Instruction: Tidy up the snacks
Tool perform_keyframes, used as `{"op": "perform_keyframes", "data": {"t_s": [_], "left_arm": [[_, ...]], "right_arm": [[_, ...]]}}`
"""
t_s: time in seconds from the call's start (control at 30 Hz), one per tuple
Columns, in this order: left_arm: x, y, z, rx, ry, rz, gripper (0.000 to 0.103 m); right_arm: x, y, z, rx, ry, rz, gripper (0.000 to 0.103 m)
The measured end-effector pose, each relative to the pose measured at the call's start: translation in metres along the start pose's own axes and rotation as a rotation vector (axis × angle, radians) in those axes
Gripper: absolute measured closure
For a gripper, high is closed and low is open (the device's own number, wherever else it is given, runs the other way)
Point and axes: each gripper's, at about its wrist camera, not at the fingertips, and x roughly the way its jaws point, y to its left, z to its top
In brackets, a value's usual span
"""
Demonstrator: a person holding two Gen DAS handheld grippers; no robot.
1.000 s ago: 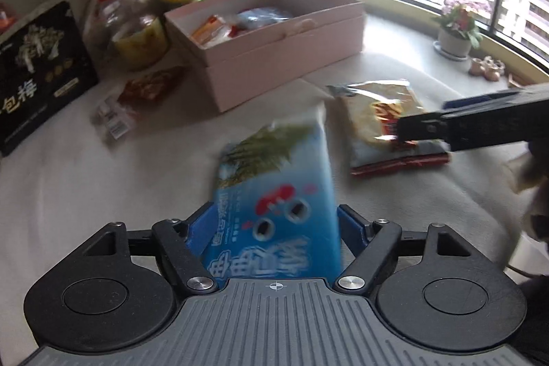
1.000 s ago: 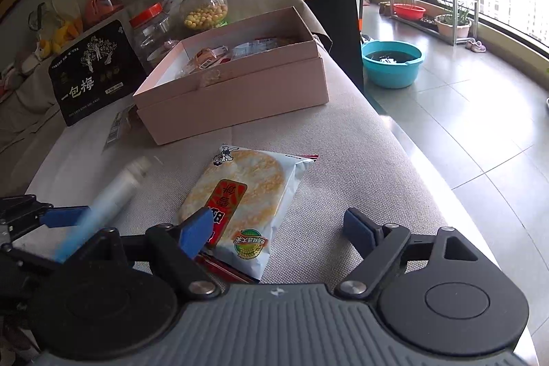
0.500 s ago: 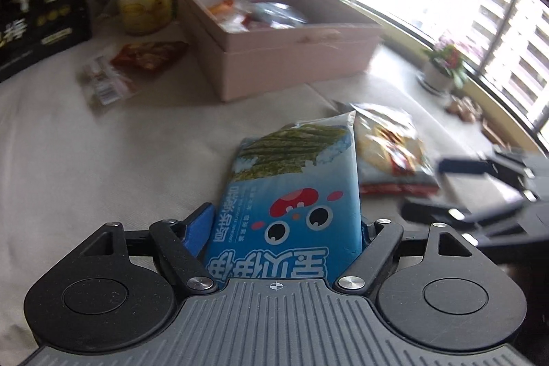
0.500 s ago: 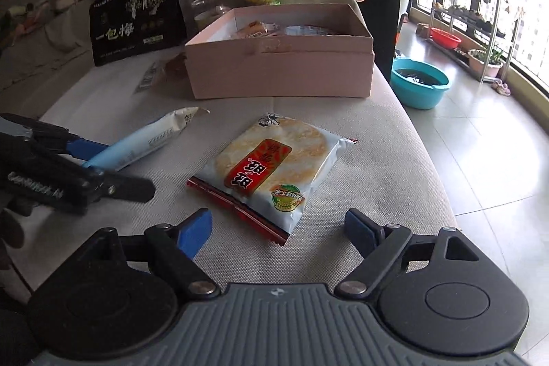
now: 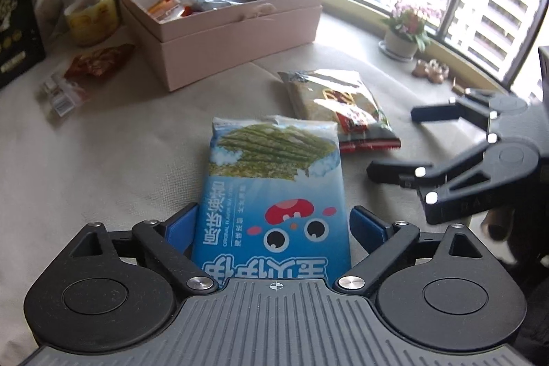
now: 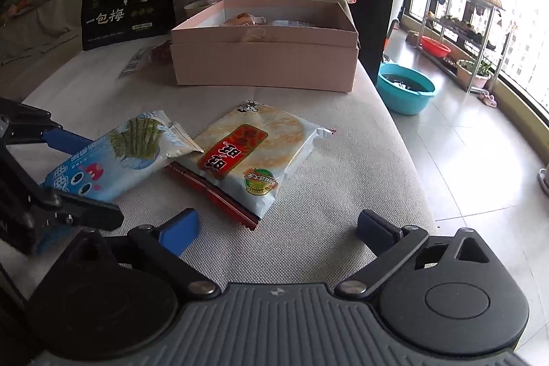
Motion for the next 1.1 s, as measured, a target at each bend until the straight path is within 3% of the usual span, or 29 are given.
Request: {"op": "perform_keyframes", "data": {"t_s": [0.13, 0.23, 0.4, 0.5, 0.73, 0.9, 0.97, 1.1], "left_arm": [[0.001, 0.008, 0.002, -0.075, -0.025, -0.008, 0.007], [-0.003, 0.01, 0.003, -0.084, -0.041, 0.016, 0.014], [-0.019, 0.028, -0.005, -0.156, -0.078, 0.163, 0.014], [-0.024, 0.044, -0.012, -0.271, -0.062, 0.163, 0.014], [-0.021, 0.035, -0.012, -0.235, -0.064, 0.201, 0.013], [-0.021, 0.032, -0.017, -0.222, -0.071, 0.207, 0.013], [-0.021, 0.033, -0.018, -0.221, -0.075, 0.206, 0.013], [-0.021, 0.032, -0.018, -0.215, -0.08, 0.211, 0.013]], "right_arm": [[0.001, 0.0, -0.006, 0.009, -0.023, 0.009, 0.0], [-0.002, 0.0, -0.008, 0.028, -0.025, 0.009, 0.0], [-0.004, 0.003, -0.008, 0.007, -0.009, 0.001, 0.0], [0.001, 0.001, 0.008, 0.027, 0.035, 0.021, 0.0], [0.026, -0.002, 0.055, 0.215, 0.068, 0.133, 0.004], [0.044, 0.025, 0.07, 0.128, 0.077, 0.135, 0.014], [0.046, 0.034, 0.071, 0.076, 0.074, 0.146, 0.014], [0.046, 0.05, 0.065, -0.018, 0.062, 0.087, 0.014]]}}
